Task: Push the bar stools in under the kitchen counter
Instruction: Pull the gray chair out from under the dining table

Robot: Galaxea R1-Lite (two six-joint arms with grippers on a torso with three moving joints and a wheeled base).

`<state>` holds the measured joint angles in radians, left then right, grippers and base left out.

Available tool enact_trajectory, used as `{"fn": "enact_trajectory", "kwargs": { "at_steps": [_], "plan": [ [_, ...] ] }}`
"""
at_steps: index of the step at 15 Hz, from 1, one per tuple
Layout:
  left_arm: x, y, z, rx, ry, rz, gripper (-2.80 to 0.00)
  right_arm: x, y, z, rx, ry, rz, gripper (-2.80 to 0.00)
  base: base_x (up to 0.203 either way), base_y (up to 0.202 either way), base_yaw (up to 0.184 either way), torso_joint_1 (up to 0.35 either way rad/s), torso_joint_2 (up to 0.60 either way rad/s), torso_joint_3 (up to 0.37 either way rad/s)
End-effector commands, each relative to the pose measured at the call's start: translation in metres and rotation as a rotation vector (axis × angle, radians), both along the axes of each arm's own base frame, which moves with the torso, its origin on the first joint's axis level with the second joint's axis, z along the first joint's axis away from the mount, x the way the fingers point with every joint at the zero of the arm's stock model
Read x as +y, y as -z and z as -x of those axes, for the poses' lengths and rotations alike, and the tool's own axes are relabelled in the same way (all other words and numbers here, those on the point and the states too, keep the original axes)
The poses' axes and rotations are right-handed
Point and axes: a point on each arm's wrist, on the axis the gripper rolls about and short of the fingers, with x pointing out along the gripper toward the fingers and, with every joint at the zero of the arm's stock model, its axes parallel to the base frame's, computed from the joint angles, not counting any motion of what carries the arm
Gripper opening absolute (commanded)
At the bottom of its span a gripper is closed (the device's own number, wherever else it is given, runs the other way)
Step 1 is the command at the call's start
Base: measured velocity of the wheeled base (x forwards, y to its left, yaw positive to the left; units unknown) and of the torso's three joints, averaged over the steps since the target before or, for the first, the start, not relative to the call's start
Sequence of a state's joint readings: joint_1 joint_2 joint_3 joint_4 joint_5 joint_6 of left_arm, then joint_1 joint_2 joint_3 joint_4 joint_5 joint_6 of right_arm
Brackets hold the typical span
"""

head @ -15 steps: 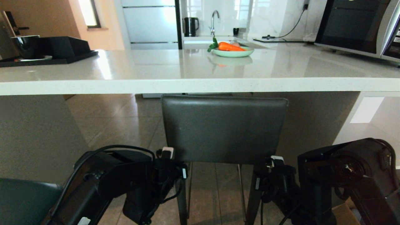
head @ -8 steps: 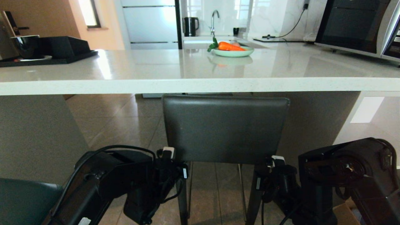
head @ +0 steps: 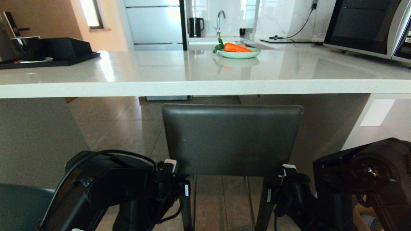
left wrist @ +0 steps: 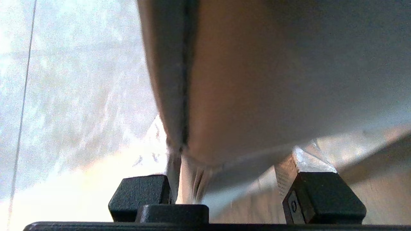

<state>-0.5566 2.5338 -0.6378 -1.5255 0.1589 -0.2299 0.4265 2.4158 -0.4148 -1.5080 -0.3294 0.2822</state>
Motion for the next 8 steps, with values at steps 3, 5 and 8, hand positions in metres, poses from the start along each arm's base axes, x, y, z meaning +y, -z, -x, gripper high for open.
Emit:
{"fn": "enact_trajectory", "kwargs": {
  "at_steps": [3, 5, 8],
  "plan": [
    [0.000, -0.027, 0.026, -0.003, 0.007, 0.002, -2.80, 0.003, -0.020, 0.023, -0.012, 0.003, -0.046, -2.80, 0.000, 0.000, 0.000, 0.000, 0.00, 0.000],
    [-0.002, -0.032, 0.045, 0.029, 0.034, 0.004, -2.80, 0.004, -0.024, 0.036, 0.002, 0.006, -0.046, -2.80, 0.000, 0.000, 0.000, 0.000, 0.00, 0.000],
    [-0.005, -0.029, 0.056, 0.054, 0.046, -0.010, -2.80, 0.008, -0.028, 0.051, 0.020, -0.002, -0.067, -2.80, 0.000, 0.000, 0.000, 0.000, 0.00, 0.000]
  ]
}}
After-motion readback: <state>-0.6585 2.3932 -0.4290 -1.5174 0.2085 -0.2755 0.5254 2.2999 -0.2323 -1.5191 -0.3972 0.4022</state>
